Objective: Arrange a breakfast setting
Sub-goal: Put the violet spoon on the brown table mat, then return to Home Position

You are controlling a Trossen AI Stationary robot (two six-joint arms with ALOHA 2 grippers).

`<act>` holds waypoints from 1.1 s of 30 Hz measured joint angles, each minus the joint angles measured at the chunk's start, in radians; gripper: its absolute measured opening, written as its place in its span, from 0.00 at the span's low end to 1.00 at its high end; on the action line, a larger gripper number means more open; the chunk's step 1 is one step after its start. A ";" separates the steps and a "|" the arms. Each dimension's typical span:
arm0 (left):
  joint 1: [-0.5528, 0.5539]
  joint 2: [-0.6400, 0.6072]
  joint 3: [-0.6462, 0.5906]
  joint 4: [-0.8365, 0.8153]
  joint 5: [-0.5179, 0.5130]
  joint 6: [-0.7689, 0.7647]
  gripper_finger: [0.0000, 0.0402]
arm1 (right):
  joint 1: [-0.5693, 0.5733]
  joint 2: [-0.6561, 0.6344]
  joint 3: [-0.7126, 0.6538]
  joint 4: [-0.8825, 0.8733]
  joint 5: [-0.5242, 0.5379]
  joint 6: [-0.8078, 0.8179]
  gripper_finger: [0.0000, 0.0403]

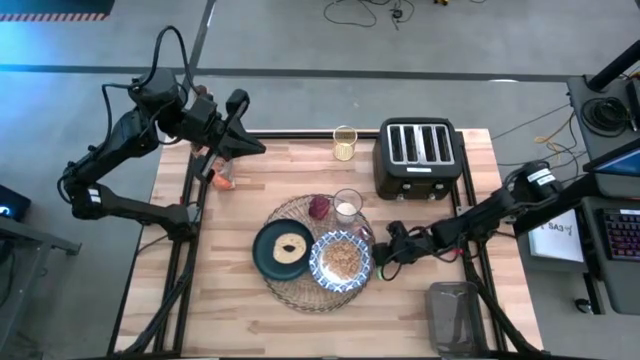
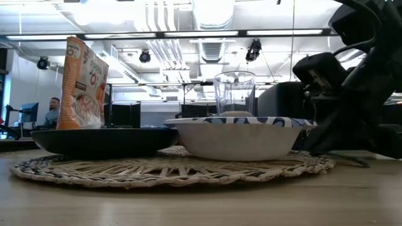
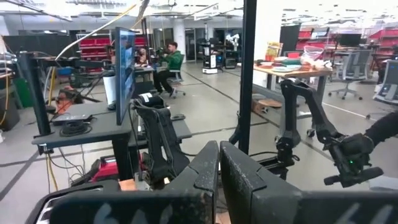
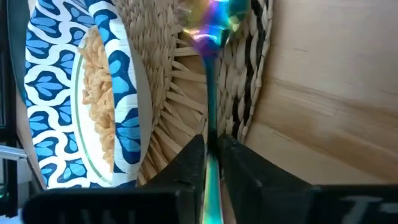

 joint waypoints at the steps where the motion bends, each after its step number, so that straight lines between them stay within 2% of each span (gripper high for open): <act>1: 0.000 0.000 0.000 0.000 0.000 0.000 0.00 | 0.000 -0.009 0.000 -0.008 -0.002 -0.004 0.13; 11: 0.000 0.000 0.000 0.000 0.000 0.000 0.00 | 0.000 -0.131 -0.003 -0.206 -0.011 0.007 0.32; 16: 0.000 0.000 0.000 -0.001 0.000 0.000 0.00 | 0.000 -0.147 0.009 -0.246 -0.038 0.041 0.33; 22: 0.000 0.000 0.000 -0.001 0.000 0.011 0.00 | -0.011 -0.112 0.102 -0.361 -0.040 -0.032 0.32; 27: 0.000 0.000 0.000 -0.001 0.000 0.012 0.00 | -0.016 -0.078 0.165 -0.379 -0.048 -0.073 0.32; 30: 0.000 0.000 0.000 -0.009 0.000 0.011 0.00 | -0.018 -0.087 0.212 -0.541 -0.091 -0.084 0.32; 33: 0.000 0.000 0.000 -0.032 -0.001 0.012 0.00 | -0.018 -0.115 0.281 -0.772 -0.085 -0.085 0.32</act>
